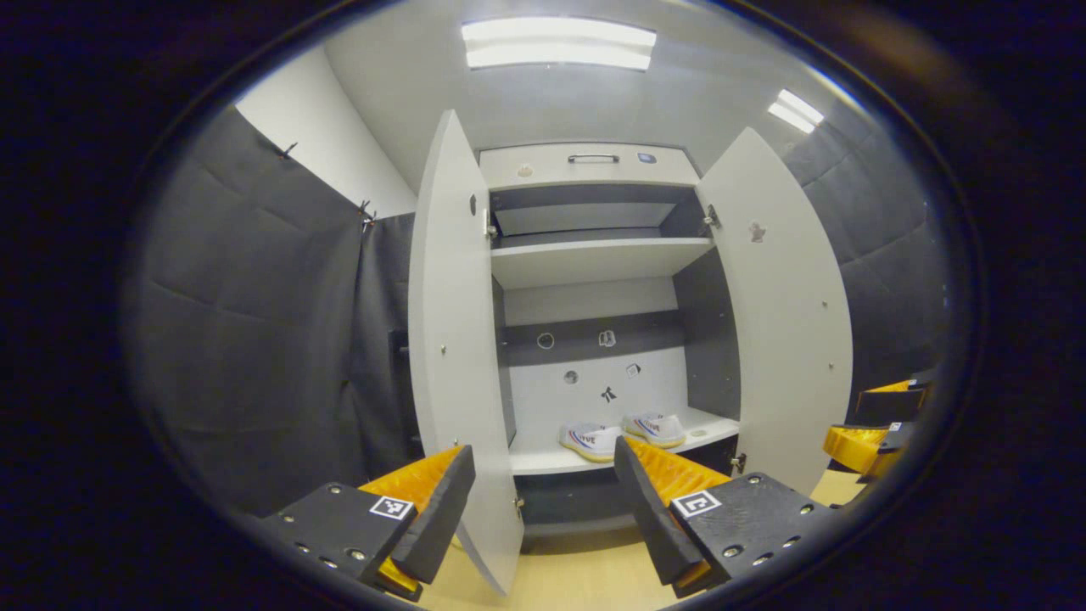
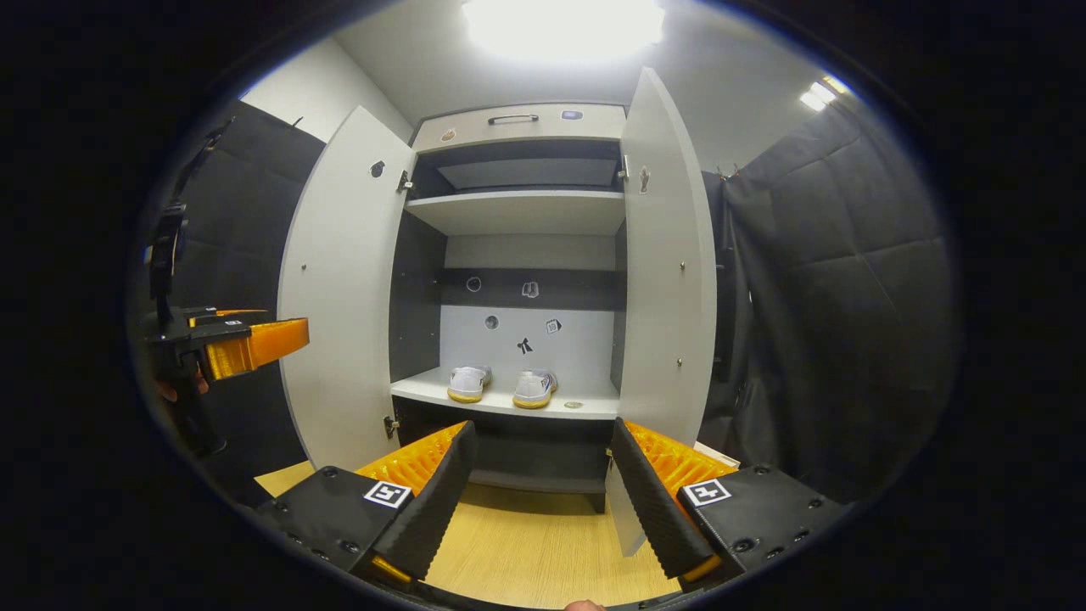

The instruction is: Grab one shoe with the right hand and put it into the shoe cabinet, grab the other shoe with the left hand and put it into the shoe cabinet; then close the right door with the right hand and the left door with the left hand.

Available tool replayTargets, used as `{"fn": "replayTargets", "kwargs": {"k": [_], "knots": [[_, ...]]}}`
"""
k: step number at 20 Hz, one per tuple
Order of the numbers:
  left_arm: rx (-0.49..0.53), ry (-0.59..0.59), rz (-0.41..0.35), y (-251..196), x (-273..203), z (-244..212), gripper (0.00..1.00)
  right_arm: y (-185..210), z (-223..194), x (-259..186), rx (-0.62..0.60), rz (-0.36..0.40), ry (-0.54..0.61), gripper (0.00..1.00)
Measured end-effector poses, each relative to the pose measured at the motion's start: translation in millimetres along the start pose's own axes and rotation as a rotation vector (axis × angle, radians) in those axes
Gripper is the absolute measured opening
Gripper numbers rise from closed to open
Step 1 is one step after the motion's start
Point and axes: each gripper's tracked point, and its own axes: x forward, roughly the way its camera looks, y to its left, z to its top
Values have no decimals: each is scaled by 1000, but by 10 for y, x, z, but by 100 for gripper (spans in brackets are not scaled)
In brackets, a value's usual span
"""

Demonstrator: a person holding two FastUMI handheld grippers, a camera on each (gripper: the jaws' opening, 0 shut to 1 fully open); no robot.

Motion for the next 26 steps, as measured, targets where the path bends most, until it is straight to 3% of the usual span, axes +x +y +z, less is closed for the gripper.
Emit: {"fn": "replayTargets", "kwargs": {"k": [6,16,25,26], "knots": [[-7,1,16,160,-106,-23,94,-258,88,-10,-24,-66,0,100],[-19,11,33,225,-13,-54,94,-1325,494,58,-53,-316,-52,100],[-7,14,33,222,23,-44,94,-2074,685,281,-78,-488,-71,100],[-4,16,36,231,27,-52,94,-2138,674,316,-82,-505,-66,96]]}}
